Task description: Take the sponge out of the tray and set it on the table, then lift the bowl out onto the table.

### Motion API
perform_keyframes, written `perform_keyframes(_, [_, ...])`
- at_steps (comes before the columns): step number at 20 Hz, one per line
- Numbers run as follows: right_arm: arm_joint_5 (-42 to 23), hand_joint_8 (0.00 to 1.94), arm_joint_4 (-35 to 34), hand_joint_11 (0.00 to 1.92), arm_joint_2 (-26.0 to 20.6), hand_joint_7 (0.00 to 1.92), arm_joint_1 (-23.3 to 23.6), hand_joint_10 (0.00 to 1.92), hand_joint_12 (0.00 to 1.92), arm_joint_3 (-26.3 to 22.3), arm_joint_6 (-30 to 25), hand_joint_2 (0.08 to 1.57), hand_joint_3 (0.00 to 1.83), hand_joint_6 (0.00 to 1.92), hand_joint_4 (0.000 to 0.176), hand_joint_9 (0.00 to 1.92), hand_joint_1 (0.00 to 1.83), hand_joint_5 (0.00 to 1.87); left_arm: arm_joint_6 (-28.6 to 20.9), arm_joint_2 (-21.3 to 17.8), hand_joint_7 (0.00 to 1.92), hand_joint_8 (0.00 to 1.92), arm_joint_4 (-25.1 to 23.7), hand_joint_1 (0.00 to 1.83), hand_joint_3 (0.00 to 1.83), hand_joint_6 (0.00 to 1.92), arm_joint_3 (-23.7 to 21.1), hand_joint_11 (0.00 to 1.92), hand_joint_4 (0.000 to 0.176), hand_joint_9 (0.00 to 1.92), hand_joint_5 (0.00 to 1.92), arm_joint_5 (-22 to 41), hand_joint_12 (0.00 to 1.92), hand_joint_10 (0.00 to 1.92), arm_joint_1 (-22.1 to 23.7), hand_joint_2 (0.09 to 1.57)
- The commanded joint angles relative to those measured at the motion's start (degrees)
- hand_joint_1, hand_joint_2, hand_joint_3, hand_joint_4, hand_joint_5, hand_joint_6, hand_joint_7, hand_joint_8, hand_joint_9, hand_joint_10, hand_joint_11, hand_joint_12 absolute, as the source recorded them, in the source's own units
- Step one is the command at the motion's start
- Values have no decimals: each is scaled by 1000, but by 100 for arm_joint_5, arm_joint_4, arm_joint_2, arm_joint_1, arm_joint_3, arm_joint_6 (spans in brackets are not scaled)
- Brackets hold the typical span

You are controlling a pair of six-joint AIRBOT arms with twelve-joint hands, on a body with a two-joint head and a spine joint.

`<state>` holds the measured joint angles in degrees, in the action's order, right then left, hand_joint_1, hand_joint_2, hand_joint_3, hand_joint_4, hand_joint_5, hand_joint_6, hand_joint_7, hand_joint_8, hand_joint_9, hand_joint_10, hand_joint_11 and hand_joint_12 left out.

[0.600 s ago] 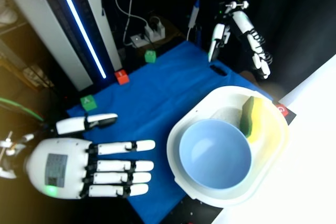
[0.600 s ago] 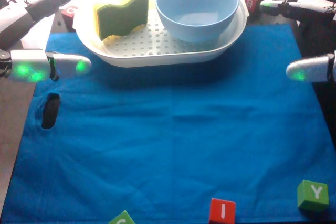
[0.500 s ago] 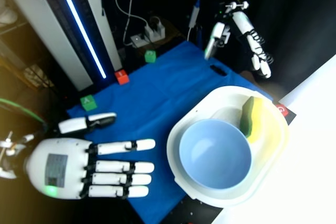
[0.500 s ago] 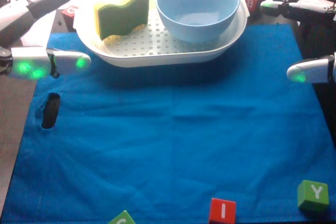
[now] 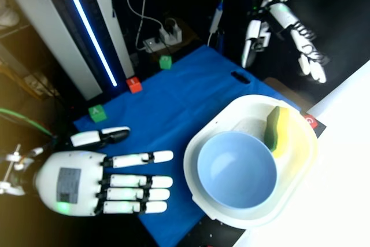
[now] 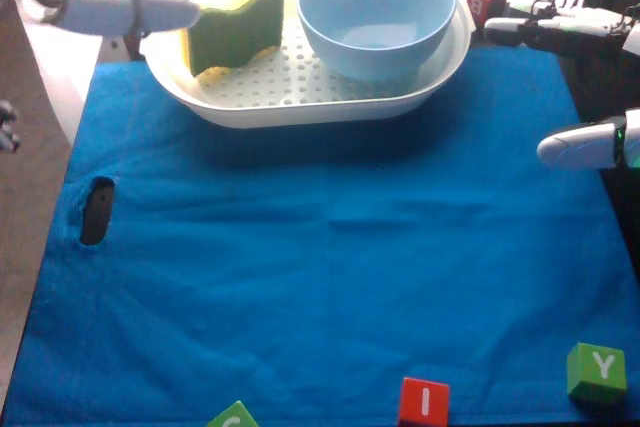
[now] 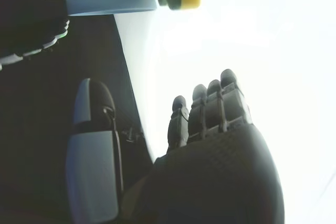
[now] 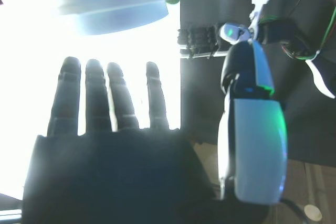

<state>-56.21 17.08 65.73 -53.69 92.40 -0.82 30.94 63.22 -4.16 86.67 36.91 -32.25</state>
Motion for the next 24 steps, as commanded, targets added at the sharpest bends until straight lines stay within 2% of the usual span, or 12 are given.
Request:
perform_keyframes(1, [-593,0,-301,0,4,0,94,0,0,30,-47,1027,8,10,176,0,586,183,165,109,330,13,55,826,1,11,87,0,134,246,349,67,504,10,160,985])
perform_keyframes(2, [-593,0,-293,0,5,0,94,0,0,33,-47,1033,9,5,176,0,552,174,378,174,373,10,58,855,1,9,134,0,135,279,383,-136,610,11,242,992])
perform_keyframes(4, [-593,0,-283,0,12,0,94,0,0,38,-48,1057,13,6,176,0,562,185,742,331,440,14,59,943,0,12,263,0,54,355,439,-569,746,21,403,999])
perform_keyframes(5, [-593,0,-282,0,13,0,94,0,0,40,-48,1063,12,6,176,0,549,187,823,403,474,15,59,980,0,15,332,0,29,392,476,-731,810,22,439,981])
perform_keyframes(6, [-593,0,-283,0,14,0,94,0,0,43,-48,1075,14,3,176,0,532,182,939,489,499,13,59,958,0,12,423,0,20,425,497,-906,897,22,487,975])
perform_keyframes(7, [-593,1,-283,0,15,4,94,0,0,45,-48,1086,14,0,173,0,510,177,1078,569,532,13,59,929,0,12,507,0,23,465,526,-1102,970,24,537,969])
perform_keyframes(10, [-593,1,-276,0,30,6,94,0,0,50,-48,1107,14,0,162,0,461,168,1564,797,606,12,58,836,3,6,727,0,72,549,554,-1691,1035,25,678,986])
perform_keyframes(18, [-593,0,-278,0,71,0,92,0,0,41,-64,1124,7,2,176,0,456,175,1835,1071,798,7,138,889,7,5,993,5,57,740,719,-1957,839,21,735,1078])
perform_keyframes(19, [-593,0,-279,0,71,1,92,0,0,40,-70,1132,9,5,160,0,448,185,1835,1082,952,851,138,1141,4,867,1005,57,0,859,819,-1960,952,38,745,1132])
perform_keyframes(20, [-593,2,-279,0,71,6,92,0,0,34,-72,1138,9,8,154,0,459,196,1835,1084,924,1173,140,1190,0,1079,1005,73,0,929,784,-1959,1029,67,756,1175])
perform_keyframes(22, [-593,0,-279,0,71,2,91,0,0,17,-72,1152,10,0,147,0,363,180,1835,1079,909,1313,144,1226,0,1007,996,3,0,714,827,-1925,1362,920,774,1177])
perform_keyframes(24, [-592,4,-283,0,77,14,90,0,0,12,-83,1165,11,5,141,0,359,195,1836,1028,890,1370,144,1237,0,955,940,0,0,583,846,-1861,1534,1319,790,1179])
